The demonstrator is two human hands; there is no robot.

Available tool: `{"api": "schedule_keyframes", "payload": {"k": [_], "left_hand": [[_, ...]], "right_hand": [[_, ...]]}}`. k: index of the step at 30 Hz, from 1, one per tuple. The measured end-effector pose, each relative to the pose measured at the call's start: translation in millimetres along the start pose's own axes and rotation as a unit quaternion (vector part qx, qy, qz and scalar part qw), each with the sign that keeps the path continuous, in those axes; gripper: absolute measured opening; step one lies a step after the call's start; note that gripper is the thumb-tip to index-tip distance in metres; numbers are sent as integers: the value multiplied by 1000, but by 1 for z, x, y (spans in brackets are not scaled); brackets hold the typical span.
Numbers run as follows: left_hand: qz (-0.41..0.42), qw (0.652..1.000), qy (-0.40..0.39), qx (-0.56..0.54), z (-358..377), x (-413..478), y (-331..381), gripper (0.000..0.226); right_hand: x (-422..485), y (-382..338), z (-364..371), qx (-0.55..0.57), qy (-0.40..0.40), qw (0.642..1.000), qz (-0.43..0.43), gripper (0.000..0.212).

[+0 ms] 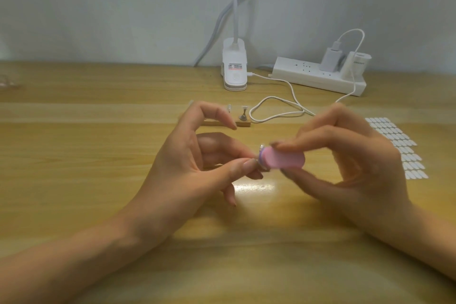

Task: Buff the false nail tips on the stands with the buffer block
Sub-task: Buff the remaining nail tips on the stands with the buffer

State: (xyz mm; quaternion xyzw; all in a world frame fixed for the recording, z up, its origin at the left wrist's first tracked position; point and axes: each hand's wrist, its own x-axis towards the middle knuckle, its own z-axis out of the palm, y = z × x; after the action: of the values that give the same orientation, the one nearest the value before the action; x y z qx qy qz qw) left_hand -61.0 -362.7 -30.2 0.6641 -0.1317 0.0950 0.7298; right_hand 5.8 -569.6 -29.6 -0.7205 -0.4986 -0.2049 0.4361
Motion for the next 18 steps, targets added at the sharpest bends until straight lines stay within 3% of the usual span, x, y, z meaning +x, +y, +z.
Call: {"api": "schedule_keyframes", "payload": {"k": [8, 13, 18], "left_hand": [[-17, 1000, 8, 6, -1, 1, -1, 40], [-13, 1000, 1, 17, -1, 1, 0, 37], [-3, 1000, -4, 16, -1, -1, -1, 35]], "right_hand": [[-2, -1, 2, -42, -19, 998, -31, 21], [0, 7, -9, -28, 24, 999, 33, 25], [-1, 3, -1, -19, -10, 1000, -3, 22]]}}
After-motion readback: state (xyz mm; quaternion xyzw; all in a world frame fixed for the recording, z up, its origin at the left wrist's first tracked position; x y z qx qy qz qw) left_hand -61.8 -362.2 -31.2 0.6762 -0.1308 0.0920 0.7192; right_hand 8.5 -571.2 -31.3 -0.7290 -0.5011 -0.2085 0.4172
